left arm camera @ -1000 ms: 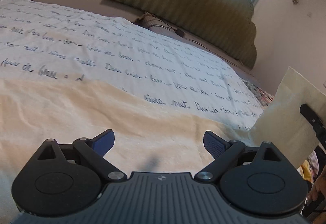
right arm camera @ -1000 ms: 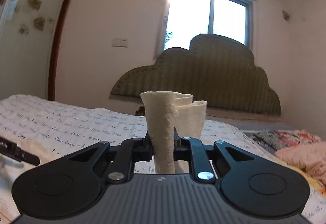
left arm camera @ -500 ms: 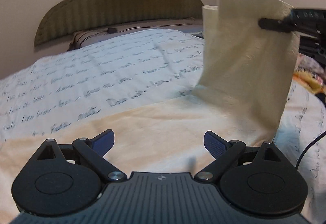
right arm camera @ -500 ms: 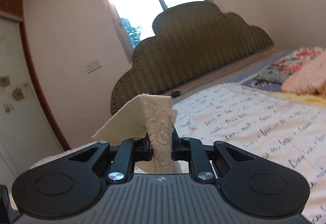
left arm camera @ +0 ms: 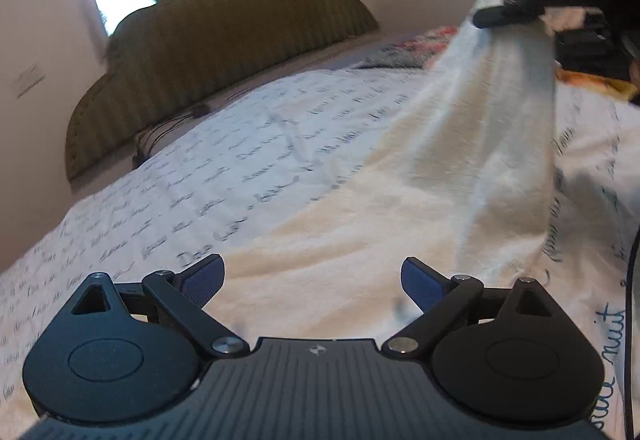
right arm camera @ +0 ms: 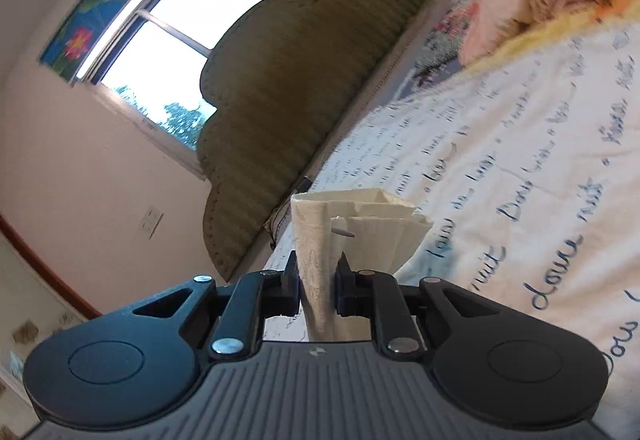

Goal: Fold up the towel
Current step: 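Lift the gripped pants leg end upward with the right gripper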

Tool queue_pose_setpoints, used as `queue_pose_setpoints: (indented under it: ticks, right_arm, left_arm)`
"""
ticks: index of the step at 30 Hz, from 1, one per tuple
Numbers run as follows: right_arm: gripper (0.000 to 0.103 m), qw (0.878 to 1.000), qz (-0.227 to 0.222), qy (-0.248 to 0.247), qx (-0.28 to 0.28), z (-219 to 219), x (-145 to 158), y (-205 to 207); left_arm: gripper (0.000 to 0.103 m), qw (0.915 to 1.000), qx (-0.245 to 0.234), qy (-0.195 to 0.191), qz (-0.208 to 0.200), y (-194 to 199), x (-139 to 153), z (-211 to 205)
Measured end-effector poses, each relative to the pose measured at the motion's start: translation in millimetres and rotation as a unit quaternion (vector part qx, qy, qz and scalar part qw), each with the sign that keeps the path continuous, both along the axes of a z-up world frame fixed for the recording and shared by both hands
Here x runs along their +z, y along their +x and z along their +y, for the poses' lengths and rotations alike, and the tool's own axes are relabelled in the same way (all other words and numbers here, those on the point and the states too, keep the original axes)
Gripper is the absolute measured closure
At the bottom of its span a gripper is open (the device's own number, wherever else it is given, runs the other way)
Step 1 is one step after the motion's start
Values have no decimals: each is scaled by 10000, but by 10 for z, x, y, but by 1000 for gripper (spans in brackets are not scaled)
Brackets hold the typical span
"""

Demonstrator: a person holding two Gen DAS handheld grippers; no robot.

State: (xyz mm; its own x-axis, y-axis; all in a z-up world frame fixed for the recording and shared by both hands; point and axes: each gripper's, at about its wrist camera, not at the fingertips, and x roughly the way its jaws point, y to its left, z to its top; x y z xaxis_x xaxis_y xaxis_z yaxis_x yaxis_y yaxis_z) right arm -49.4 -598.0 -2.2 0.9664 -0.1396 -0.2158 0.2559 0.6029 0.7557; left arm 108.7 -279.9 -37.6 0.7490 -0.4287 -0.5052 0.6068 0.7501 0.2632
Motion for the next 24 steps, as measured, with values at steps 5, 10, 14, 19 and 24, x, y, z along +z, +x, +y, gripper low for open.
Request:
queue_pose_setpoints:
  ticks: [5, 10, 14, 19, 24]
  right_arm:
    - [87, 9879, -148, -1350, 745, 725, 511, 243]
    - [87, 9493, -136, -2763, 1494, 1790, 665, 459]
    - [88, 9032, 143, -3483, 2505, 2748, 369, 677]
    - [87, 8075, 783, -4734, 3430, 3724, -198, 825]
    - [87, 7582, 991, -5360, 3577, 4019, -387, 786]
  left_arm:
    - [5, 9879, 1322, -757, 277, 339, 235, 1028]
    - [5, 9542, 2623, -1391, 360, 521, 370, 2025]
    - [4, 9219, 3373, -1761, 733, 495, 323, 2691]
    - [4, 9081, 3608, -1869, 1014, 422, 239, 3028]
    - [4, 9095, 3568, -1914, 941, 407, 234, 3035]
